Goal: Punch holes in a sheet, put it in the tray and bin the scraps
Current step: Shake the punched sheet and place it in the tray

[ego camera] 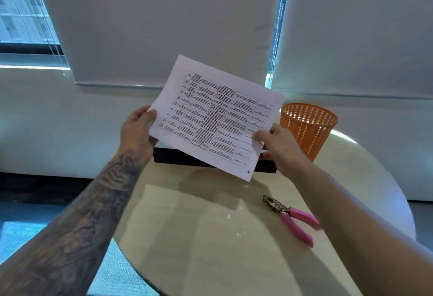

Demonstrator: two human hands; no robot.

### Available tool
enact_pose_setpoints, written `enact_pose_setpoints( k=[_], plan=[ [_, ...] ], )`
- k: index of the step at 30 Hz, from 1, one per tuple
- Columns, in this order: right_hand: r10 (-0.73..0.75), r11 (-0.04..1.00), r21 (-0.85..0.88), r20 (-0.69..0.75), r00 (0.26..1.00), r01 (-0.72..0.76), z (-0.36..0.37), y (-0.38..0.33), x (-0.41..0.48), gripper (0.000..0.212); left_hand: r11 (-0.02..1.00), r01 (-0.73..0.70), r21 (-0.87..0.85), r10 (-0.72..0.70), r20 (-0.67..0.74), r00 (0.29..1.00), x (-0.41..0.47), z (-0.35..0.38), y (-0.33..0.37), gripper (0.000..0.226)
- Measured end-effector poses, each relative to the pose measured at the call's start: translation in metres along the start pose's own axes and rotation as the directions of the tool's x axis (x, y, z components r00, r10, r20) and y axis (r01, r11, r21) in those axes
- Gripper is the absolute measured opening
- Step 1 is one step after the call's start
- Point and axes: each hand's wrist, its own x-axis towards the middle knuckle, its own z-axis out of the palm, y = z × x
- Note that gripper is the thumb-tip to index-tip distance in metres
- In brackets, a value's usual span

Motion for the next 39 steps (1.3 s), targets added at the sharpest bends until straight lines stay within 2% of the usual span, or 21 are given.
enact_pose_setpoints(
  k=[3, 5, 8, 10, 14, 16, 18, 20, 23, 27, 30, 35, 37, 39],
  plan=[
    [-0.038, 0.995, -0.094, -0.008, 0.999, 0.037, -0.008, -0.010, 0.013, 0.018, 0.937, -0.175, 0.301, 0.157, 0.084, 0.984, 0.018, -0.002, 0.016, 0.024],
    [-0.068, 0.985, -0.162, -0.014, 0.998, 0.065, -0.011, -0.018, 0.025, 0.020, 0.854, -0.252, 0.455, 0.191, 0.177, 0.966, 0.030, -0.001, 0.020, 0.027],
    [-0.125, 0.961, -0.255, -0.053, 0.991, 0.108, -0.008, -0.025, 0.046, 0.023, 0.733, -0.330, 0.595, 0.193, 0.284, 0.939, 0.048, 0.007, 0.020, 0.023],
    [-0.183, 0.938, -0.315, -0.105, 0.978, 0.141, -0.004, -0.026, 0.060, 0.025, 0.700, -0.333, 0.631, 0.173, 0.303, 0.937, 0.060, 0.014, 0.017, 0.017],
    [-0.254, 0.926, -0.334, -0.207, 0.945, 0.176, 0.006, -0.014, 0.082, 0.047, 0.639, -0.320, 0.700, 0.148, 0.296, 0.944, 0.072, 0.026, 0.000, 0.012],
    [-0.252, 0.905, -0.395, -0.204, 0.946, 0.156, 0.010, -0.001, 0.095, 0.037, 0.634, -0.304, 0.711, 0.128, 0.291, 0.948, 0.077, 0.028, -0.012, 0.010],
    [-0.215, 0.874, -0.474, -0.187, 0.959, 0.103, 0.014, 0.016, 0.105, 0.018, 0.594, -0.296, 0.748, 0.095, 0.300, 0.949, 0.079, 0.029, -0.024, 0.006],
    [-0.164, 0.862, -0.505, -0.189, 0.968, 0.047, 0.015, 0.030, 0.112, 0.008, 0.540, -0.292, 0.789, 0.052, 0.315, 0.948, 0.083, 0.029, -0.037, 0.004],
    [-0.090, 0.847, -0.531, -0.191, 0.977, -0.026, 0.016, 0.047, 0.116, 0.015, 0.426, -0.318, 0.847, -0.007, 0.354, 0.935, 0.088, 0.026, -0.054, 0.010],
    [0.006, 0.785, -0.612, -0.149, 0.989, -0.097, 0.015, 0.061, 0.121, 0.020, 0.352, -0.280, 0.893, -0.107, 0.336, 0.936, 0.096, 0.023, -0.071, 0.015],
    [0.086, 0.679, -0.725, -0.074, 0.994, -0.113, 0.017, 0.065, 0.123, 0.028, 0.246, -0.298, 0.922, -0.167, 0.343, 0.924, 0.103, 0.020, -0.079, 0.020],
    [0.226, 0.517, -0.851, 0.028, 0.974, -0.096, 0.022, 0.058, 0.121, 0.055, -0.106, -0.402, 0.909, -0.330, 0.350, 0.877, 0.098, 0.023, -0.081, 0.044],
    [0.238, 0.479, -0.875, 0.047, 0.970, -0.075, 0.021, 0.056, 0.118, 0.059, -0.174, -0.413, 0.894, -0.366, 0.331, 0.870, 0.095, 0.026, -0.078, 0.043],
    [0.180, 0.514, -0.856, 0.042, 0.983, -0.058, 0.016, 0.056, 0.115, 0.055, -0.187, -0.408, 0.894, -0.367, 0.322, 0.873, 0.091, 0.029, -0.072, 0.046]
  ],
)
